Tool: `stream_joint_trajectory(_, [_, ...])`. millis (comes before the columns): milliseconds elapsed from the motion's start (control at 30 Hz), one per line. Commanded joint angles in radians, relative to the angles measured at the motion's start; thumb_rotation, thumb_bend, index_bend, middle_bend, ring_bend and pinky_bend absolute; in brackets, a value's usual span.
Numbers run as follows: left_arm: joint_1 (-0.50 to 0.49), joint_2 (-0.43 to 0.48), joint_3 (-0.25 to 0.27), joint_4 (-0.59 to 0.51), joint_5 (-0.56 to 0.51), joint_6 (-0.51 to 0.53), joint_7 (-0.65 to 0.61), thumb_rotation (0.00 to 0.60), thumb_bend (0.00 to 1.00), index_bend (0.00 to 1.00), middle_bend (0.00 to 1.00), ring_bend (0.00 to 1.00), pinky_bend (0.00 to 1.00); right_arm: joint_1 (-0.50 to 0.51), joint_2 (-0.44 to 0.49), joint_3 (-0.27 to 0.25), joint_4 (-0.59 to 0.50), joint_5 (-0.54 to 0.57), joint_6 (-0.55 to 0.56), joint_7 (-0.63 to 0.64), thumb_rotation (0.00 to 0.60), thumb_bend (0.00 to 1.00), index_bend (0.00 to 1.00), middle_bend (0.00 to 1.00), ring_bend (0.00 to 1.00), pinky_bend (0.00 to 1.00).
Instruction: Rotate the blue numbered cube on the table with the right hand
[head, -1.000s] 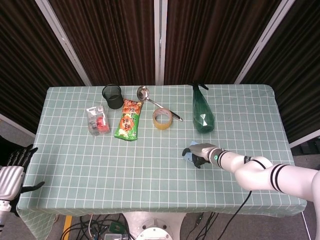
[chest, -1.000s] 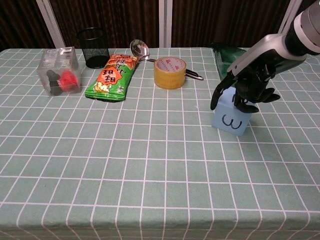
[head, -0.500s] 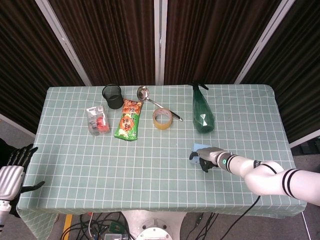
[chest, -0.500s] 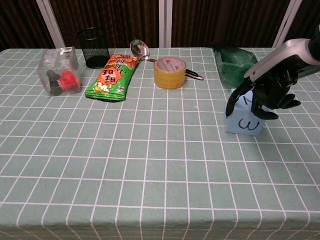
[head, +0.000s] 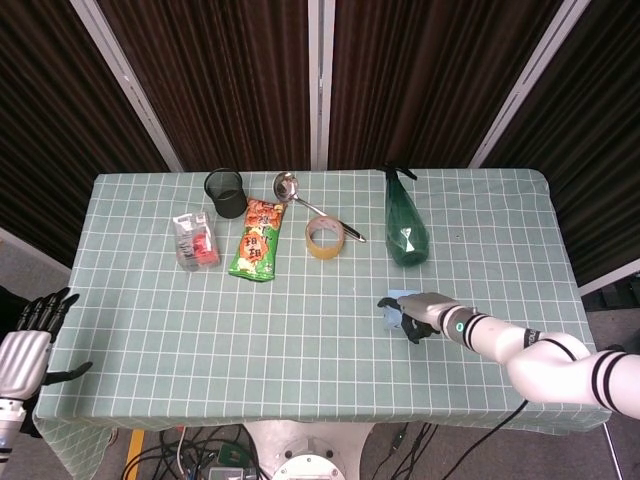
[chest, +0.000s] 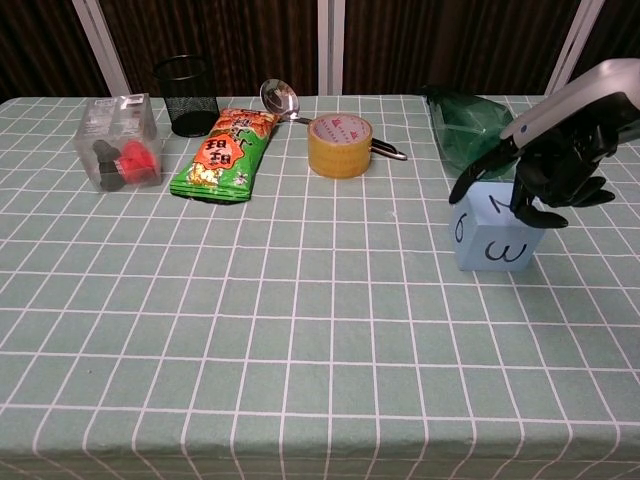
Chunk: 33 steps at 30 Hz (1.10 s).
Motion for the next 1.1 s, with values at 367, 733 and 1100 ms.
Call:
stream_joint_trajectory(367, [0.004, 0.015, -0.008, -0.058, -0.002, 0.017, 0.037, 0.592, 0.0, 0.05, 0.0, 0.0, 0.0, -0.67, 0.205, -0.094, -0.265, -0.393, 0.99, -0.426, 0.6, 0.99, 0.08, 0.89, 0.79, 0.73])
stream_joint_trajectory(733, [-0.013, 0.017, -0.019, -0.139, 0.004, 0.012, 0.135, 0.593, 0.0, 0.05, 0.0, 0.0, 0.0, -1.152, -0.346, -0.035, 0.433, -0.613, 1.505, -0.338, 0.6, 0.0, 0.0, 0.0, 0.0, 0.0])
stream_joint_trajectory(1100, [0.023, -0.019, -0.025, -0.097, 0.002, 0.082, 0.127, 0.588, 0.0, 0.05, 0.0, 0.0, 0.0, -1.231, -0.436, 0.021, 0.574, -0.685, 1.539, -0.249, 0.6, 0.0, 0.0, 0.0, 0.0, 0.0])
